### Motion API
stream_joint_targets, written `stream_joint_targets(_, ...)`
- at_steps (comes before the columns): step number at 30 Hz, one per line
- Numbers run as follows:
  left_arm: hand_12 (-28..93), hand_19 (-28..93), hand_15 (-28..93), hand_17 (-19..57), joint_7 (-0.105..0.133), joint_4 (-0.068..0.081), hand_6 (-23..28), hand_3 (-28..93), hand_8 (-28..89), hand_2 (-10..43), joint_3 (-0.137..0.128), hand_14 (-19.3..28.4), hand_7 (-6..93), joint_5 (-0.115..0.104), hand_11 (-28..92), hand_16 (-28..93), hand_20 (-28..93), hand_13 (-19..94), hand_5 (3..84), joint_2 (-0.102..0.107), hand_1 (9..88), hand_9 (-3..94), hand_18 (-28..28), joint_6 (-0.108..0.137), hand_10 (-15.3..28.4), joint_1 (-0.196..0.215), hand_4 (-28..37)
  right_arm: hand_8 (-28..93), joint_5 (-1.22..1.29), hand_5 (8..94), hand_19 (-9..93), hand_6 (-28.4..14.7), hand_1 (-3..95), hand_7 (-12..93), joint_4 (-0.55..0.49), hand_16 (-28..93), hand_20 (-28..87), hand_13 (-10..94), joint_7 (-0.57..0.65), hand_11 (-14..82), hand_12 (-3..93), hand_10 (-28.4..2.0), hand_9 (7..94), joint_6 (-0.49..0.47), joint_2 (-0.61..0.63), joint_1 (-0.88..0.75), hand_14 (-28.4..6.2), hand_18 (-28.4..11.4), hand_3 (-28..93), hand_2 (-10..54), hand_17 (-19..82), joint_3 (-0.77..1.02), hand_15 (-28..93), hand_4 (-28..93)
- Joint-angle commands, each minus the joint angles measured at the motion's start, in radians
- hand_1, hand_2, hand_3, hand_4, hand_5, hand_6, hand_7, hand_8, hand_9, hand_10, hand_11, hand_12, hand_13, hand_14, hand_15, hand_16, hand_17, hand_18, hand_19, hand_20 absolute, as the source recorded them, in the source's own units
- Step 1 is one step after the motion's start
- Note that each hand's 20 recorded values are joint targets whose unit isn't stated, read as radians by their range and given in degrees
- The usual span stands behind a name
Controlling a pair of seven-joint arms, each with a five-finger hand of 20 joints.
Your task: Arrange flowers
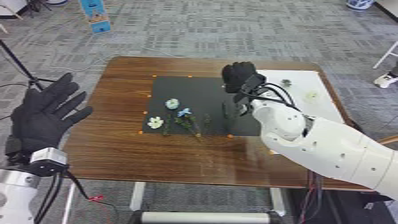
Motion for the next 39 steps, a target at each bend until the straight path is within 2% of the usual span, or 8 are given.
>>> stream_joint_targets(1, 17, 40, 9, -10.4, -0.006, -0.005, 2.4, 61, -8, -6.6, -0.003, 14.1, 14.4, -0.006, 11, 6, 2, 16, 25.7, -0.001, 22.5, 20.2, 24.9, 0.005, 10.2, 0.0, -28.3, 1, 0.002, 73.9, 93, 3.3, 50.4, 44, -0.017, 34, 54, 75, 0.011, 24.5, 46.8, -4.8, 82.9, -0.065, -0.064, -0.036, -4.5, -20.6, 83, -9.5, 40, 0.01, 86, -28)
stream_joint_targets(15, 17, 40, 9, -10.4, -0.006, -0.002, 2.4, 62, -8, -6.5, 0.003, 14.1, 14.3, -0.005, 11, 5, 2, 16, 25.7, 0.002, 22.2, 20.4, 24.9, 0.005, 10.3, -0.009, -28.3, 0, 0.02, 76.6, 93, 3.1, 50.6, 41, -0.026, 34, 56, 77, 0.043, 22.4, 45.8, -4.4, 85.6, -0.119, -0.151, 0.006, -4.4, -20.6, 81, -9.5, 42, -0.061, 86, -28)
stream_joint_targets(20, 17, 40, 9, -10.4, -0.011, 0.012, 2.4, 62, -8, -6.7, 0.018, 14.2, 14.4, -0.006, 11, 5, 2, 16, 25.7, 0.011, 21.9, 20.5, 24.8, 0.006, 10.3, -0.035, -28.3, 0, 0.008, 76.9, 93, 3.2, 50.7, 40, -0.003, 34, 56, 77, 0.046, 21.9, 45.9, -4.5, 85.8, -0.121, -0.183, 0.012, -4.2, -20.8, 81, -9.5, 43, -0.073, 86, -28)
stream_joint_targets(23, 17, 40, 9, -10.4, -0.012, 0.011, 2.4, 62, -8, -6.5, 0.019, 14.2, 14.4, -0.006, 11, 5, 2, 16, 25.7, 0.012, 22.0, 20.5, 24.8, 0.006, 10.3, -0.035, -28.3, 0, 0.009, 76.9, 93, 3.2, 50.7, 40, 0.002, 35, 56, 77, 0.052, 21.4, 45.7, -4.3, 85.9, -0.136, -0.188, 0.014, -4.2, -20.8, 81, -9.5, 43, -0.086, 86, -28)
stream_joint_targets(25, 17, 40, 9, -10.4, -0.009, 0.0, 2.4, 62, -8, -6.5, 0.009, 14.2, 14.3, -0.006, 11, 5, 2, 16, 25.7, 0.008, 22.0, 20.5, 24.8, 0.003, 10.3, -0.016, -28.3, 1, 0.005, 76.8, 93, 3.3, 50.7, 40, 0.0, 35, 56, 77, 0.063, 21.1, 46.0, -4.3, 85.9, -0.141, -0.183, 0.019, -4.2, -20.8, 81, -9.5, 43, -0.105, 86, -28)
stream_joint_targets(33, 17, 40, 9, -10.3, -0.015, 0.004, 2.4, 62, -8, -6.4, 0.005, 14.2, 14.4, -0.007, 11, 5, 2, 16, 25.7, 0.012, 22.1, 20.6, 24.8, -0.004, 10.3, -0.021, -28.3, 1, -0.007, 76.5, 93, 3.5, 50.8, 40, 0.051, 35, 57, 77, 0.078, 20.4, 46.0, -4.2, 86.0, -0.16, -0.193, 0.014, -3.8, -20.6, 80, -9.5, 43, -0.114, 86, -28)
stream_joint_targets(34, 17, 40, 9, -10.3, -0.014, 0.0, 2.4, 62, -8, -6.4, 0.002, 14.2, 14.4, -0.007, 11, 5, 2, 16, 25.7, 0.009, 22.0, 20.6, 24.8, -0.004, 10.3, -0.014, -28.3, 1, -0.01, 76.5, 93, 3.6, 50.9, 40, 0.055, 35, 57, 77, 0.075, 20.4, 46.1, -4.2, 86.0, -0.163, -0.196, 0.009, -3.9, -20.6, 80, -9.5, 43, -0.109, 86, -28)
stream_joint_targets(39, 17, 40, 9, -10.4, -0.012, 0.013, 2.4, 62, -8, -6.2, 0.014, 14.2, 14.4, -0.006, 11, 5, 2, 16, 25.7, 0.018, 22.2, 20.6, 24.8, -0.003, 10.3, -0.032, -28.3, 1, -0.015, 74.9, 93, 4.0, 50.4, 40, 0.079, 35, 57, 77, 0.065, 19.0, 45.4, -3.9, 85.2, -0.164, -0.208, 0.012, -3.8, -20.5, 79, -9.5, 43, -0.103, 86, -28)
